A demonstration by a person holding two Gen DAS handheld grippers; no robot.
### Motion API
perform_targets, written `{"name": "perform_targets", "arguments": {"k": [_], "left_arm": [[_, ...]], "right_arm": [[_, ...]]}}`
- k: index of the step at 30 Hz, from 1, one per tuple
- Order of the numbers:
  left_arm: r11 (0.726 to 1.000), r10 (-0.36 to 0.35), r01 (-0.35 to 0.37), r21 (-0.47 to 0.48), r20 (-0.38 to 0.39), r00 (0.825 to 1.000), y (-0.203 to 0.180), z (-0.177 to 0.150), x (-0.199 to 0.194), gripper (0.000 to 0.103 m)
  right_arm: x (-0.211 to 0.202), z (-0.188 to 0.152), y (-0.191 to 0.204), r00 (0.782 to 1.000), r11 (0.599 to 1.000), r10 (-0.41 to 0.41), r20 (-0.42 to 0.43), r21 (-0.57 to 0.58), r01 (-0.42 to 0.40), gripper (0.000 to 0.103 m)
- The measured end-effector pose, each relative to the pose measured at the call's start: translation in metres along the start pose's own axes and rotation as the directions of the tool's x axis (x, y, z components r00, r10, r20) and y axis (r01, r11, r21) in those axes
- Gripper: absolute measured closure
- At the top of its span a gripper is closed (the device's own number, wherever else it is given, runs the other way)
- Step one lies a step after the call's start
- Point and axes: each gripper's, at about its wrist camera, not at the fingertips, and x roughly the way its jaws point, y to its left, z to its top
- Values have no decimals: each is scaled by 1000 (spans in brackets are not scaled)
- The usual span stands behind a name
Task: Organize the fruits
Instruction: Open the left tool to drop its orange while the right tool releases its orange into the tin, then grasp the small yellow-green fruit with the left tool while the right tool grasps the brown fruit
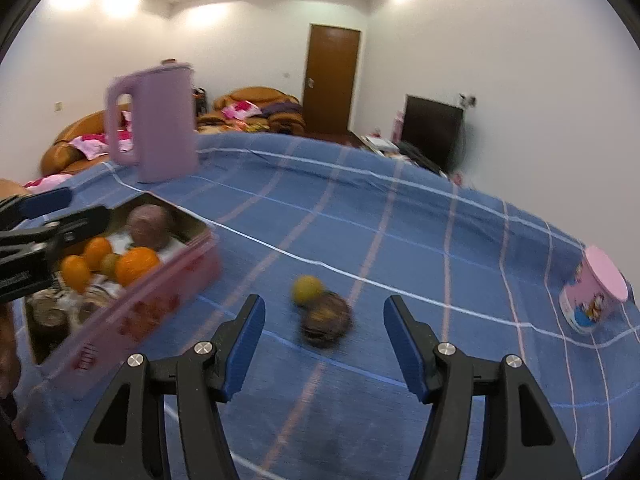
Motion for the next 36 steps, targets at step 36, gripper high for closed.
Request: {"name": "perform_targets", "arguments": {"k": [36], "left_arm": [[976,-128,149,158,-138,982,-122,14,58,27]], "right_arm": [[27,-12,-69,988,972,108,-110,222,-81,78]]}}
